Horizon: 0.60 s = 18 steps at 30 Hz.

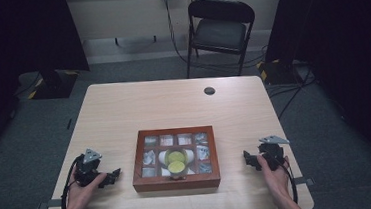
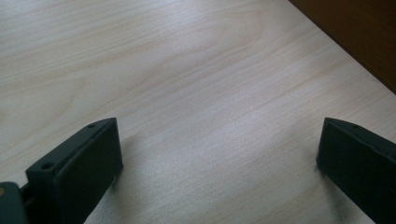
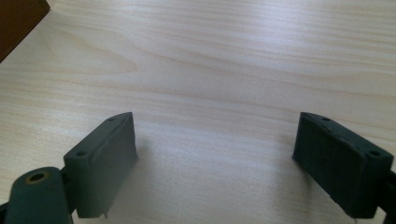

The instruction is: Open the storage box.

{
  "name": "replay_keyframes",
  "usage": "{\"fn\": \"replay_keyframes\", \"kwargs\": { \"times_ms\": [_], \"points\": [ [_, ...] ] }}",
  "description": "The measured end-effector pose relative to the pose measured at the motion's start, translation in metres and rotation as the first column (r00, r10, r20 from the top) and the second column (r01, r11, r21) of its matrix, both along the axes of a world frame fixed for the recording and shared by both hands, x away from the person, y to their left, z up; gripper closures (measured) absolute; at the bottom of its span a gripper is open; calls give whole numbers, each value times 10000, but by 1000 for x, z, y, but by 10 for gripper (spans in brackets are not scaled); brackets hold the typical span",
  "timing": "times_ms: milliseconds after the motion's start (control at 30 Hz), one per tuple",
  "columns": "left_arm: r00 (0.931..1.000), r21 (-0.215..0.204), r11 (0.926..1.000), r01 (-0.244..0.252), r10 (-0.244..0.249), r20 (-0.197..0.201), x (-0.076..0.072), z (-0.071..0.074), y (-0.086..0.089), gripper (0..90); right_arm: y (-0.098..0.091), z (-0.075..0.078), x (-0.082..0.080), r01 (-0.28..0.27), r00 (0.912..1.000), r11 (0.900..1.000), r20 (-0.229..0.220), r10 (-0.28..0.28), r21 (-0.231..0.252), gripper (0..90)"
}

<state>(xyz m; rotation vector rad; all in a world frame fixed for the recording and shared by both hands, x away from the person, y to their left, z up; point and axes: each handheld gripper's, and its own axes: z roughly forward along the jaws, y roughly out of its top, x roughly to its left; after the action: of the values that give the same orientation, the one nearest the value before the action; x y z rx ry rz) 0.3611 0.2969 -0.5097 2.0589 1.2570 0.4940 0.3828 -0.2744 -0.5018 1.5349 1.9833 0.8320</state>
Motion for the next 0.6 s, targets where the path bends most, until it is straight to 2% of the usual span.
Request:
{"fn": "replay_keyframes", "kwargs": {
  "times_ms": [100, 200, 233, 267, 300, 333, 433, 467, 533, 567, 600],
  "points": [
    [10000, -55, 10000, -38, 38, 20, 0, 0, 0, 0, 0, 0, 0, 3, 10000, 10000, 0, -3, 0, 121],
    [9998, -23, 9999, -100, 100, -170, 1, 2, 0, 19, 0, 0, 0, -20, 10000, 10000, -8, 20, 0, 121],
    [9998, 55, 9999, -116, 117, -177, 1, 4, 2, 43, 0, 0, -1, -35, 10000, 10000, -10, 35, -3, 121],
    [9997, -45, 9998, -195, 194, -119, 1, 5, 2, 70, 0, 0, 0, -56, 10000, 10000, -9, 56, -4, 121],
    [9998, -75, 9999, -131, 130, -126, 0, 7, 4, 188, -1, 0, -1, -162, 9999, 9999, -13, 162, 0, 122],
    [9997, -31, 10000, 20, -20, -248, 0, 8, 5, 201, -1, 0, 0, -241, 9997, 9997, -13, 241, -2, 122],
    [9989, 177, 9998, 78, -70, -469, -1, 11, 3, 206, -2, 0, 0, -469, 9989, 9989, -11, 469, 10, 123],
    [9973, 181, 9990, 399, -387, -630, -1, 13, 2, 222, -2, 0, 0, -511, 9987, 9987, -14, 511, 14, 123],
    [9953, 122, 9976, 686, -676, -694, -4, 14, 1, 270, -2, 0, 0, -531, 9986, 9986, -10, 531, 14, 123],
    [9939, 9, 9965, 834, -831, -731, -5, 15, 0, 274, -2, 0, 0, -571, 9984, 9984, -18, 571, 18, 123],
    [9919, -287, 9942, 1032, -1050, -714, -7, 17, -1, 274, -2, 0, 1, -605, 9982, 9982, -20, 605, 17, 123]
  ]
}}
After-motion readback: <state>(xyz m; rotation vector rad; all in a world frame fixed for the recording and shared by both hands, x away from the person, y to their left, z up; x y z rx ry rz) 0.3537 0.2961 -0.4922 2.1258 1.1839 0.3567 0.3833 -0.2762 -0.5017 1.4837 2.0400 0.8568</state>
